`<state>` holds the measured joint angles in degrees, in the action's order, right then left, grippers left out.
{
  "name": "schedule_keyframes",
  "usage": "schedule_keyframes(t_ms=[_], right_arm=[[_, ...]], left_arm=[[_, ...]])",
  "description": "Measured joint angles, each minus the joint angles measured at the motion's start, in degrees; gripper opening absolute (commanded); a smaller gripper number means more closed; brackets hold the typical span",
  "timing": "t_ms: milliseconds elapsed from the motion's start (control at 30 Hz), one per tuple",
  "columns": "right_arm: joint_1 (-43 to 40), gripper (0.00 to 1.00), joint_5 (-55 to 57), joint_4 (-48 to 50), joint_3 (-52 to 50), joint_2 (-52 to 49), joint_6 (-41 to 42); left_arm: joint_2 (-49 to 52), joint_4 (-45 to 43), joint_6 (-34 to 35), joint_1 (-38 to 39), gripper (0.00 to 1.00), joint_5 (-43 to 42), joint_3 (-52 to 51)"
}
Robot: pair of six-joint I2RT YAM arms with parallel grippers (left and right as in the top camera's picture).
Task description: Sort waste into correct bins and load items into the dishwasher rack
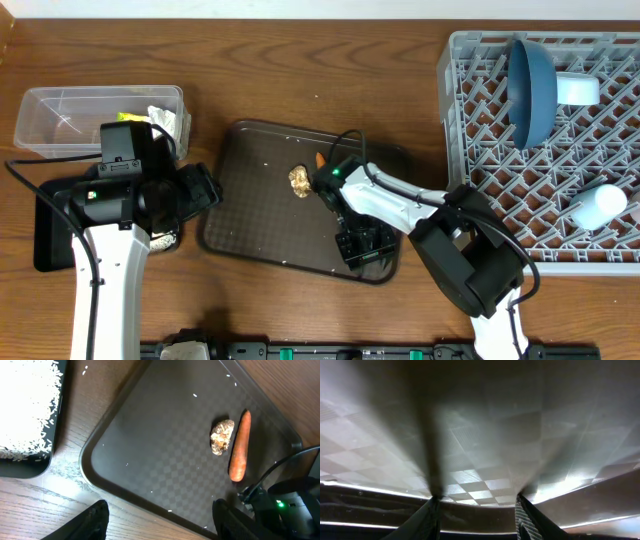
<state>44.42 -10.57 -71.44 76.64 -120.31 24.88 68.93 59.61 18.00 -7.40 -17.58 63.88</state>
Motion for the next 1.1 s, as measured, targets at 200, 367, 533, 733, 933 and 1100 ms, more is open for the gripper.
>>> schedule_keyframes(t_ms=[200, 367, 533, 733, 933, 1100], right_arm=[[-0.44, 0.43, 0.00, 0.59, -0.37, 0.28, 0.39], [-3.78, 0.44, -0.11, 0.96, -0.57, 0.50, 0.63], [-7.65, 0.45, 1.07, 1.92, -0.74, 1.33, 0.57], [-9.27, 0.45, 4.63, 3.50, -0.74, 2.54, 0.48], [-9.31, 0.45, 8.17, 4.28, -0.74, 3.08, 0.37], [-9.38, 0.45, 11.96, 4.85, -0.74, 3.52, 0.94]], left_arm=[[0.02, 0.02, 0.00, 0.00, 0.67, 0.00, 0.00], [0.02, 0.02, 0.00, 0.00, 0.67, 0.00, 0.00], [0.02, 0.00, 0.00, 0.00, 0.67, 0.00, 0.00], [0.02, 0.00, 0.00, 0.00, 0.67, 0.00, 0.00], [0.02, 0.02, 0.00, 0.00, 0.67, 0.00, 0.00], [0.02, 0.02, 0.00, 0.00, 0.67, 0.00, 0.00]])
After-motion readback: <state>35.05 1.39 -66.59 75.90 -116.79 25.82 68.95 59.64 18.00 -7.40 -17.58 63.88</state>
